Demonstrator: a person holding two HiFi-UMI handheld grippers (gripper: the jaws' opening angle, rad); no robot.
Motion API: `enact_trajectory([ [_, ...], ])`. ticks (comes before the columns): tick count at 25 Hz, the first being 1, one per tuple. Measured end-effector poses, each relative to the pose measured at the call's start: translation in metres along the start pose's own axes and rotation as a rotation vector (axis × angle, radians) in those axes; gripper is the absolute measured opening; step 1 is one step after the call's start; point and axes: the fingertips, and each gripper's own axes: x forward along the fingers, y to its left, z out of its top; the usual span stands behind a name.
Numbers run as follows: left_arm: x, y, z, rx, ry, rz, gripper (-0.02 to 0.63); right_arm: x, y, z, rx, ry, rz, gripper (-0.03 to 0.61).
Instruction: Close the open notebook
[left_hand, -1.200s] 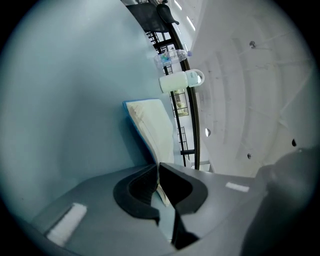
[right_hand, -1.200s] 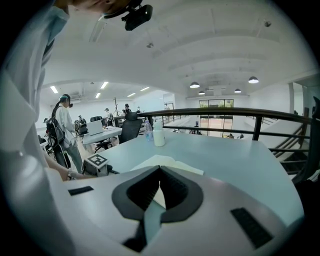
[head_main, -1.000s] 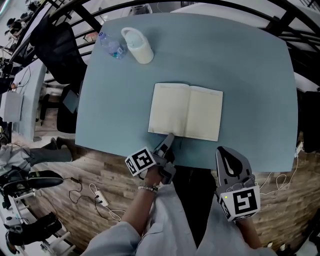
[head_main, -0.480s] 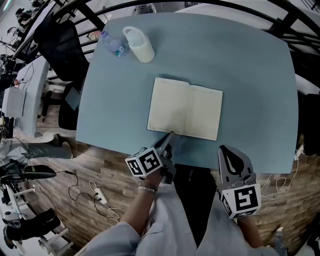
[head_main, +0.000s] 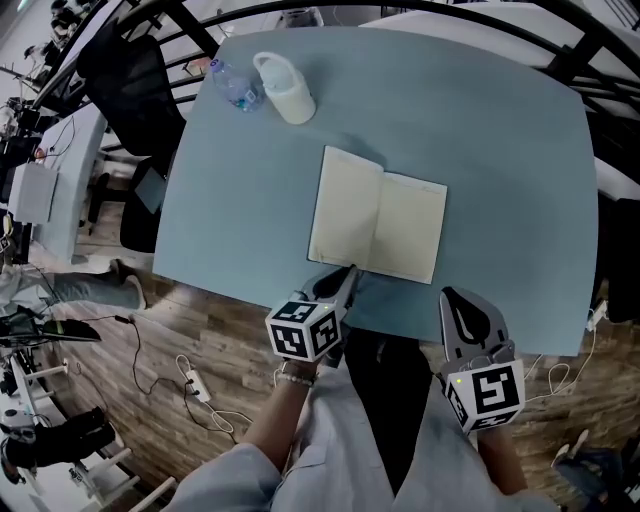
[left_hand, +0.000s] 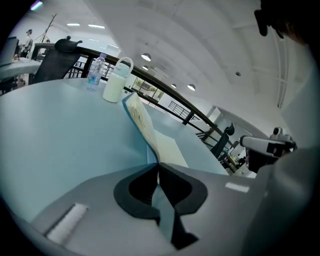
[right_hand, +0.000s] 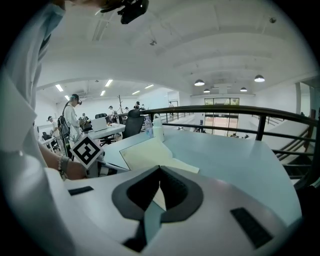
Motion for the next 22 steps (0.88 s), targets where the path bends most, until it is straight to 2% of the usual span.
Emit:
enact_trajectory([
  [6,0.005,-0.009,-0.005,0.219,0.066,0.039,0.015,0.005,-0.004,0.001,0.014,-0.006,0.025,0.002],
  [9,0.009,-0.014,-0.007,0.287,0.090,0.049,0.016,0.008,-0.009,0.000,0.048,-0.010,0.036,0.002],
  [14,0.015,-0.020,-0.013,0.408,0.132,0.067,0.017,0.018,-0.007,0.004,0.125,-0.017,0.108,0.003],
  [15,0.016,-0.022,-0.014,0.426,0.138,0.067,0.017,0.021,-0.005,0.005,0.137,-0.016,0.128,0.015],
  [17,0.018,-0.026,-0.015,0.446,0.146,0.066,0.017,0.025,0.000,0.005,0.184,-0.012,0.192,0.078],
  [19,0.019,-0.029,-0.017,0.441,0.149,0.062,0.017,0.029,0.006,0.006,0.281,-0.013,0.276,0.130],
  [22,0.022,-0.032,-0.019,0.445,0.156,0.063,0.016,0.037,0.008,0.006,0.414,-0.015,0.363,0.171],
])
